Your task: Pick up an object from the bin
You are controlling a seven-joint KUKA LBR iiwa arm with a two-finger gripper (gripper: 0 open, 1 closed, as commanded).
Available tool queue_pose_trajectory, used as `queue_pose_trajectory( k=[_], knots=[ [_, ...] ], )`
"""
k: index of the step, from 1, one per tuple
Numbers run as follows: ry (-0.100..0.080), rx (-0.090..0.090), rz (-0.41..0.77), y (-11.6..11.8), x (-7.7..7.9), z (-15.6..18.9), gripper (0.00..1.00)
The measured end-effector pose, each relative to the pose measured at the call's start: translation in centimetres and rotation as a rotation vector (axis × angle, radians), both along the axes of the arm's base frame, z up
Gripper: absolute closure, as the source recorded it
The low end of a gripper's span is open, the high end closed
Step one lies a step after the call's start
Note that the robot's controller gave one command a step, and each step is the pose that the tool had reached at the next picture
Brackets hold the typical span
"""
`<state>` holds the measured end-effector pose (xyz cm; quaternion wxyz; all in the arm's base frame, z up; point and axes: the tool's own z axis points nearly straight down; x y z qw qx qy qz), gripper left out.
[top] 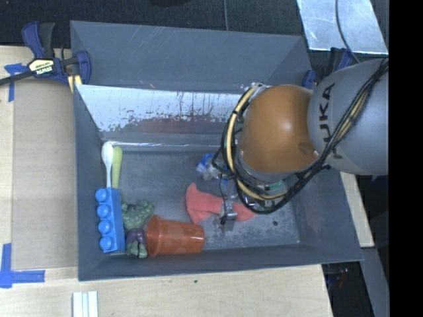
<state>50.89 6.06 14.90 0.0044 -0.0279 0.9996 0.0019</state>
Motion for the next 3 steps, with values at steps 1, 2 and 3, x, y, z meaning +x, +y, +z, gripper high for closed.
queue_pose_trajectory(
  k=[1, 2, 3],
  knots=[
    [0.004, -0.003, -0.237, -2.4, 0.3, -3.4, 0.00],
    [-0.003, 0.003, -0.312, -4.1, 1.1, -7.8, 1.00],
    [-0.003, 0.003, -0.312, -4.1, 1.1, -7.8, 1.00]
  ],
)
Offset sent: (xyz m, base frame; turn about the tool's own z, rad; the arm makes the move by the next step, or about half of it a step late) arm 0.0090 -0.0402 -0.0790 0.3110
